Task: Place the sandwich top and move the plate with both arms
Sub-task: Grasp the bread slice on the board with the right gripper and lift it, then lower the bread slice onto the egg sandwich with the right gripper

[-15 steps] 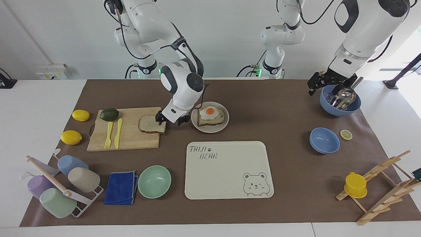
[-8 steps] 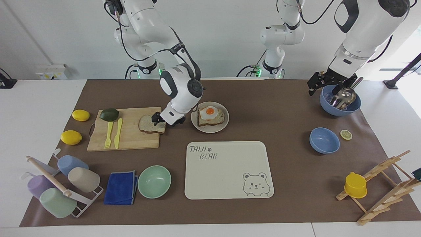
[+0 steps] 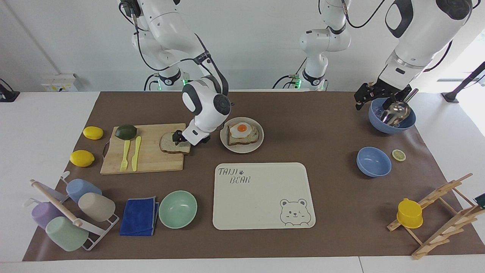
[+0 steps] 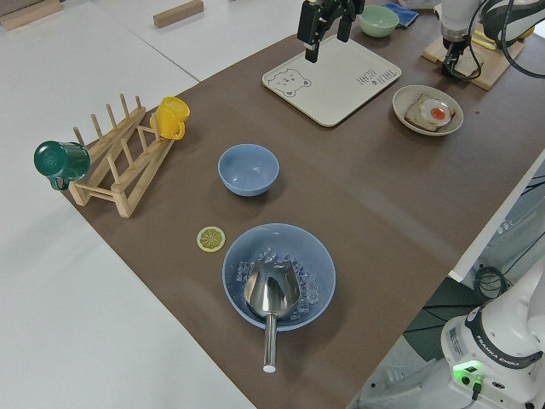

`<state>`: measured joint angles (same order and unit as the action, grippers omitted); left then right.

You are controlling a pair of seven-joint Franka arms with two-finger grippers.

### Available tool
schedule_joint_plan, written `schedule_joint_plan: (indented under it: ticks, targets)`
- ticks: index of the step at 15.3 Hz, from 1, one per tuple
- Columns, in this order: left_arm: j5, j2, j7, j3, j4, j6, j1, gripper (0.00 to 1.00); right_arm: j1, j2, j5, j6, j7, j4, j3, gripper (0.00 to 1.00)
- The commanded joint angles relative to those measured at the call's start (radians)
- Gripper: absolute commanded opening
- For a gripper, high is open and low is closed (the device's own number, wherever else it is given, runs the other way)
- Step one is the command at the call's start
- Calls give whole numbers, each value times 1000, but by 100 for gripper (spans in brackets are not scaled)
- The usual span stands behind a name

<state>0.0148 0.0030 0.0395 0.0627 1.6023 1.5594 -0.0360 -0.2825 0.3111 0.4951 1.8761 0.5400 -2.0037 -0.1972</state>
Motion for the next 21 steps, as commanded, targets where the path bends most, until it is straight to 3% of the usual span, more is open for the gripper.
schedule_joint_plan:
  ticks: [1,2,4,5,7,10,15,18,21]
  targets:
    - [-15,-20,-4,-9,19,8,-9,100,9,-27,26,21,18,-33,-7,61]
    - [-15,-20,-4,-9,19,8,-10,100,9,-27,33,21,14,-33,-7,46]
    - [-15,-20,-4,-9,19,8,-10,100,8,-27,37,12,11,-29,-8,6]
    - [-15,-20,-4,-9,19,8,-9,100,5,-26,39,11,3,-23,-8,0]
    - [-15,-20,-4,-9,19,8,-9,100,-1,-18,42,-6,-18,15,-8,0]
    - [-15,-20,-4,-9,19,8,-9,100,-44,20,43,-135,-28,156,-36,0]
    - [-15,-20,-4,-9,19,8,-10,100,-98,112,24,-275,-25,443,-192,0]
    - [-15,-18,-3,-9,19,8,-9,100,-136,129,-85,-212,70,470,-197,0]
    - [-15,-20,0,-9,19,8,-13,100,-165,128,-125,-153,172,422,-197,0]
